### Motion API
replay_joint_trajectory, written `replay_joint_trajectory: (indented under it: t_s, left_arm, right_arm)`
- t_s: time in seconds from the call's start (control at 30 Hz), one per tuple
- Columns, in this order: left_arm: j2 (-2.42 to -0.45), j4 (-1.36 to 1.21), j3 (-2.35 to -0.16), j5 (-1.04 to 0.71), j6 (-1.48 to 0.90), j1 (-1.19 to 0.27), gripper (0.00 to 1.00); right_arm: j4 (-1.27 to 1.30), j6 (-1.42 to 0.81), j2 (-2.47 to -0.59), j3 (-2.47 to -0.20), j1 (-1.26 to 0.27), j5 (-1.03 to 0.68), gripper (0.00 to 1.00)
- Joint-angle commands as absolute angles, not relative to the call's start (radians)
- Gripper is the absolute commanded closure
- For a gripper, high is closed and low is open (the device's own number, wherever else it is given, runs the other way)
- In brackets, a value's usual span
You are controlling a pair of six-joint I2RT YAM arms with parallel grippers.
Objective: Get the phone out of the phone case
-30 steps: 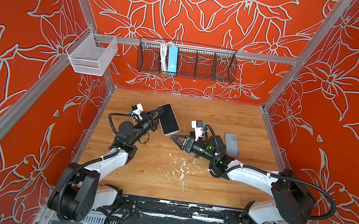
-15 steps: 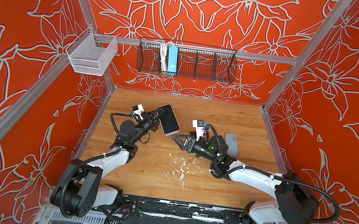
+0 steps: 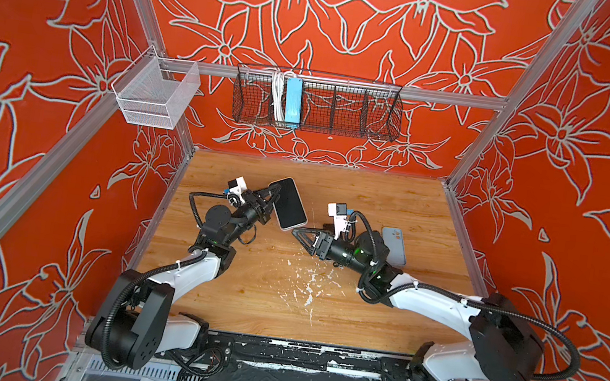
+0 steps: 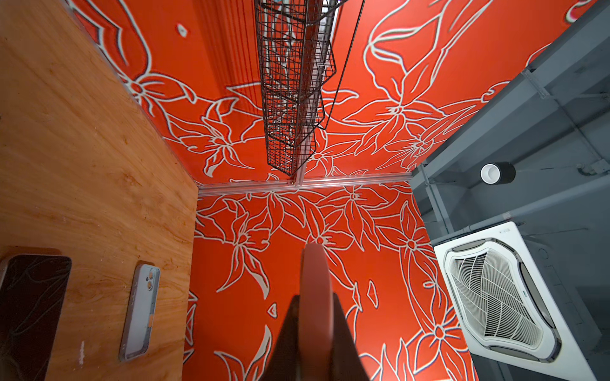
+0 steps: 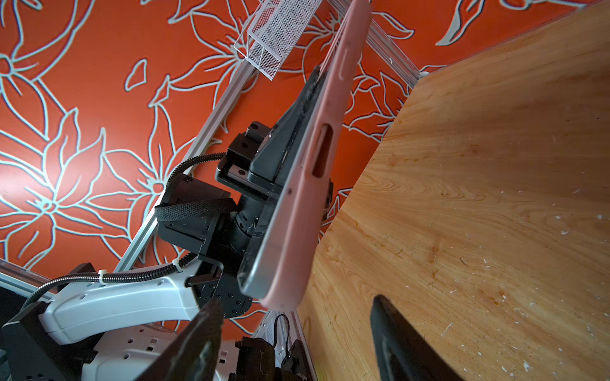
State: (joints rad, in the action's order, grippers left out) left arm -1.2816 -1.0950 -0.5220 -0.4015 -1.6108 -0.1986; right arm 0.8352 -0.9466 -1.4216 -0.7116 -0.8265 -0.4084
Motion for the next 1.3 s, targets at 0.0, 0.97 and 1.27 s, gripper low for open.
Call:
replay_joint_trajectory:
  t_s: [0.0, 0.97, 1.27]
  left_arm:
    - [-1.242, -1.190, -0.558, -0.399, -1.653, -0.207, 1.00]
    - [-1.241, -1.188, -0.643, -0.407, -1.659, -0.213, 1.00]
    - [-1.250, -1.164, -0.665, -0.417, -1.623, -0.213, 1.00]
  right_arm:
    - [0.865, -0.939, -1.435, -0.744, -0.831, -0.396, 0.28]
    - [0.790, -0.892, -1.370, -0.732, -0.801, -0.457, 0.29]
    - [0.813, -0.894, -1.365, -0.773, -0.792, -0.587, 0.28]
